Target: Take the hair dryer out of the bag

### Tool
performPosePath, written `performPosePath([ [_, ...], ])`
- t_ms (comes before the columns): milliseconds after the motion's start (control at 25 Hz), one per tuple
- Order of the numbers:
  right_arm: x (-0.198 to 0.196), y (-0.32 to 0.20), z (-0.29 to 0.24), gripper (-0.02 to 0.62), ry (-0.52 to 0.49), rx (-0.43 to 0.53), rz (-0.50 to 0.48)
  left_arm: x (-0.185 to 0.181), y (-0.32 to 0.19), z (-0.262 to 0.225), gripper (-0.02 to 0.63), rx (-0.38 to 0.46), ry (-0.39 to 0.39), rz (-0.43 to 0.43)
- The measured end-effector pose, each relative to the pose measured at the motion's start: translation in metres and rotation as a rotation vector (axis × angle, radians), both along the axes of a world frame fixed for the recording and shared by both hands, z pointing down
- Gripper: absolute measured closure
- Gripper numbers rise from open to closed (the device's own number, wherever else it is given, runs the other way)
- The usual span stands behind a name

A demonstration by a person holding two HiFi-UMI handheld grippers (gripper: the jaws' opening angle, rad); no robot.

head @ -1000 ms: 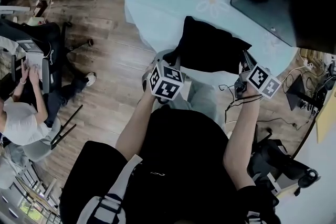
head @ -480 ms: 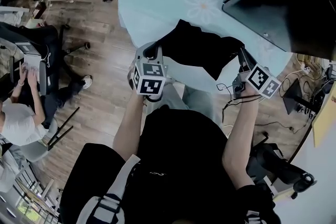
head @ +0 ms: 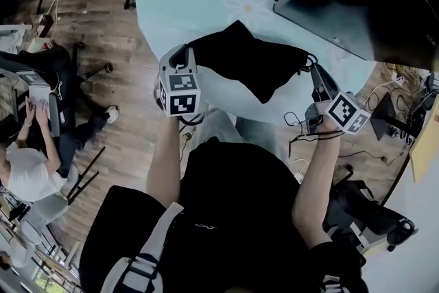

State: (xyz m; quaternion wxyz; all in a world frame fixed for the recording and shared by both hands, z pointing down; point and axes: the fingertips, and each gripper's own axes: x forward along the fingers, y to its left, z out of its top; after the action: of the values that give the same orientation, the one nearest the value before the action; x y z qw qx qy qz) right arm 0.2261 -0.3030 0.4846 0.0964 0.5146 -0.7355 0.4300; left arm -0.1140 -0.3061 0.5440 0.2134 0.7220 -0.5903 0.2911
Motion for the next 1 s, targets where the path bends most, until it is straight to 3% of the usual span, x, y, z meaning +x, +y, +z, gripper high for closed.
performPosePath([
  [240,0.021,-0.004,-0.01,0.571,-0.077,0.044,0.095,-0.008,-0.012,-0.005,0.578,0.029,0.003,0.021],
  [720,0.036,-0.015,-0.033,0.572,-0.219,0.109,0.166,-0.022,-0.018,-0.015,0.58,0.044,0.004,-0.014],
  [840,0.039,-0.015,-0.028,0.572,-0.259,0.103,0.216,-0.041,-0.016,-0.002,0.58,0.021,-0.006,-0.076],
  [920,0.06,-0.011,-0.027,0.571,-0.26,0.107,0.297,-0.074,-0.011,0.007,0.584,-0.002,-0.022,-0.172],
  [1000,0.091,-0.007,-0.031,0.571,-0.219,0.12,0.342,-0.098,-0.007,0.008,0.586,-0.011,0.015,-0.221],
])
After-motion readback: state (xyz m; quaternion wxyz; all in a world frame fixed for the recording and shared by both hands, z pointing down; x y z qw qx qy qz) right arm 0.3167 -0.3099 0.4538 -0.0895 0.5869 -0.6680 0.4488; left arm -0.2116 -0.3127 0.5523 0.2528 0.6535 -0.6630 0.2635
